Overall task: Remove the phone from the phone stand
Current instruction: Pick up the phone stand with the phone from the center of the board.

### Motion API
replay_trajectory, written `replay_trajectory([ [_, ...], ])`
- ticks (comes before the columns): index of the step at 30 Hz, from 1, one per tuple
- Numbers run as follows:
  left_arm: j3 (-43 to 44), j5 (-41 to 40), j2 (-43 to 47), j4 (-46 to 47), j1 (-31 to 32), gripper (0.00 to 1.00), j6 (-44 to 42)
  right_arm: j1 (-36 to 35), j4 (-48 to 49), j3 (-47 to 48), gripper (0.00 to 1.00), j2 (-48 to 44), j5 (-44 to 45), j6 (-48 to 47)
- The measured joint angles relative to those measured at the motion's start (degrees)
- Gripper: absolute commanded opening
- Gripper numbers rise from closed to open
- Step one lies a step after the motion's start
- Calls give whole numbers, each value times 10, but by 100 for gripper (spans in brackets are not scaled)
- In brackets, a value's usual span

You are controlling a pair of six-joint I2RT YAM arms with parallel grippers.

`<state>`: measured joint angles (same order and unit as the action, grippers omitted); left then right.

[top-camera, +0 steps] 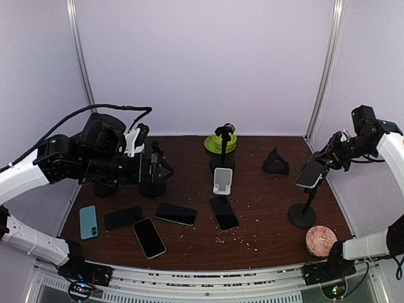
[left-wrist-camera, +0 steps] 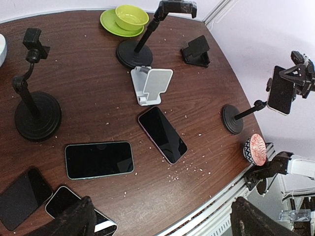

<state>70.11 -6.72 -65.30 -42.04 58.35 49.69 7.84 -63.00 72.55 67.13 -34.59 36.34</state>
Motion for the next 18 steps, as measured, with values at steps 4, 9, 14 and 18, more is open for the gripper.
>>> replay_trajectory([
  [4,-5,-6,12,0,0,98,7,0,9,-2,0,0,-4,-2],
  [9,-15,-12,30,0,0,98,17,0,6,-5,0,0,-5,-4],
  [14,-21,-12,39,2,0,98,26,0,4,-5,0,-7,-7,-1],
  [18,-23,-13,53,17,0,98,30,0,2,-3,0,-24,-13,15],
])
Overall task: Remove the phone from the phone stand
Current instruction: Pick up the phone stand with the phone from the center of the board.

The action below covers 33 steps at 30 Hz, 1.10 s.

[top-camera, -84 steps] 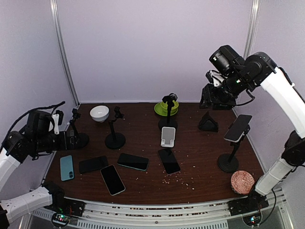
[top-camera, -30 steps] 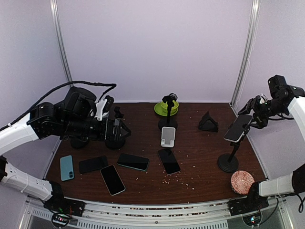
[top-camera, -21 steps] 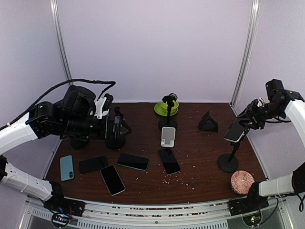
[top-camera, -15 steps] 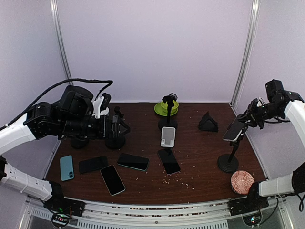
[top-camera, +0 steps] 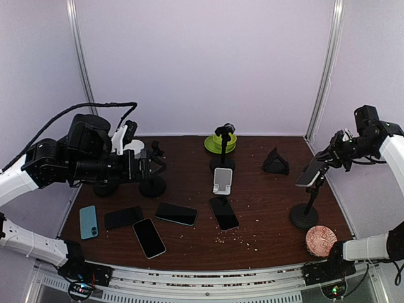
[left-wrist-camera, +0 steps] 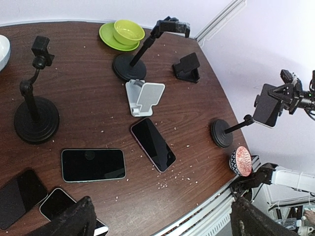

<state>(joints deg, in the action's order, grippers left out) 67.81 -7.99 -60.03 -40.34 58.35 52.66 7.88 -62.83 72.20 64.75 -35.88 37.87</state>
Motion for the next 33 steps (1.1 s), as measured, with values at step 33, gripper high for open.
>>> replay_trajectory([
  [33,35,228,-90,177,3,94,-54,-316,233,8,0,-133,-13,304],
])
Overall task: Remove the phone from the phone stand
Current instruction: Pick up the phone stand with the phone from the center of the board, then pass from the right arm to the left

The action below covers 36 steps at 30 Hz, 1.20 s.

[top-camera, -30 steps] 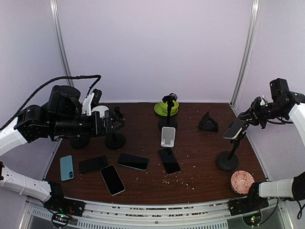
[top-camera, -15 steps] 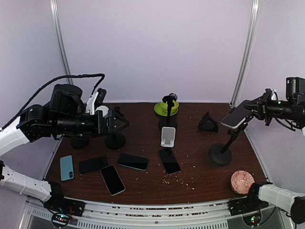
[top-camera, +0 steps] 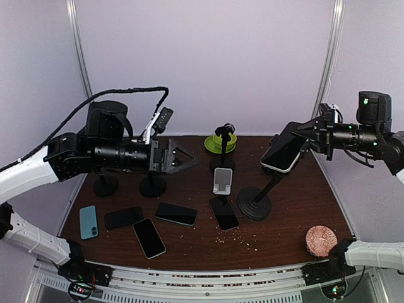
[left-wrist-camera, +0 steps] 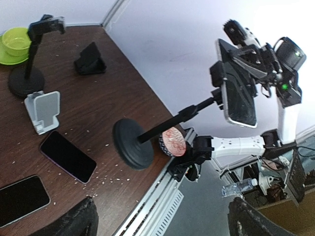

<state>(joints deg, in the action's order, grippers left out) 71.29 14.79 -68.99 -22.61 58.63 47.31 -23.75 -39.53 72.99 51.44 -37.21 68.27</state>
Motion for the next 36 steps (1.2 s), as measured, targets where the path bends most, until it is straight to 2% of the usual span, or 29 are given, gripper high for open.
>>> replay_trajectory([
  [5,25,70,-23,34,1,89,-15,-71,59,-1,0,35,32,16],
  [13,23,133,-27,91,3,83,-8,-162,137,3,0,106,70,22],
  [19,11,157,-27,134,4,81,11,-220,176,47,0,169,79,22],
  [26,-11,162,-27,165,11,74,35,-262,220,91,0,205,78,23],
  [29,-24,165,-29,182,15,69,49,-271,237,94,0,209,76,22],
  [36,-29,170,-31,224,19,49,83,-282,250,94,0,214,75,19],
])
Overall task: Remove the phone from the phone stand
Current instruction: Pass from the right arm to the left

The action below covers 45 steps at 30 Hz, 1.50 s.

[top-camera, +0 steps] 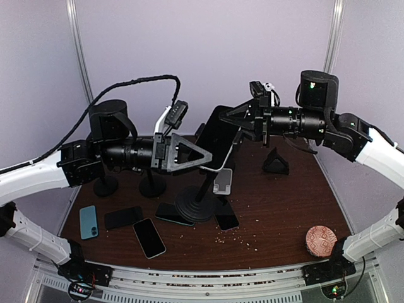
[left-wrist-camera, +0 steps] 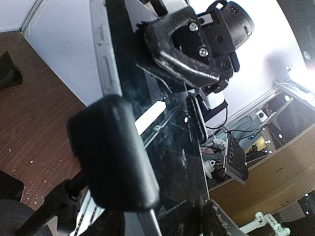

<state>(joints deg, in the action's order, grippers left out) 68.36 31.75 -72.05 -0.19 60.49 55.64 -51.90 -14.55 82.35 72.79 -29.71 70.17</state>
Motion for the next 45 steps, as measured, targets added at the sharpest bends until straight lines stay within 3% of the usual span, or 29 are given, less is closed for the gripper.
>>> replay_trajectory([
  [5,0,9,-7,25,5,35,27,-14,13,0,0,8,-5,-15],
  [10,0,20,-10,37,8,2,59,-19,28,-1,0,16,-16,-40],
  [11,0,26,-10,45,8,0,75,-19,42,-2,0,16,-22,-55],
  [16,5,34,-7,69,14,0,103,-22,91,-12,1,7,-37,-83],
  [23,-5,28,-4,63,19,0,107,-23,93,-36,20,-3,-39,-88],
  [27,-11,20,0,40,21,0,96,-23,67,-36,33,-4,-40,-91],
  [32,-15,10,1,7,21,0,81,-23,26,-40,41,-13,-37,-116],
  [40,-14,6,1,-40,23,0,54,-5,-53,-50,69,-62,-34,-164],
  [45,-11,-8,-2,-100,21,0,46,24,-87,-68,73,-108,-36,-199],
])
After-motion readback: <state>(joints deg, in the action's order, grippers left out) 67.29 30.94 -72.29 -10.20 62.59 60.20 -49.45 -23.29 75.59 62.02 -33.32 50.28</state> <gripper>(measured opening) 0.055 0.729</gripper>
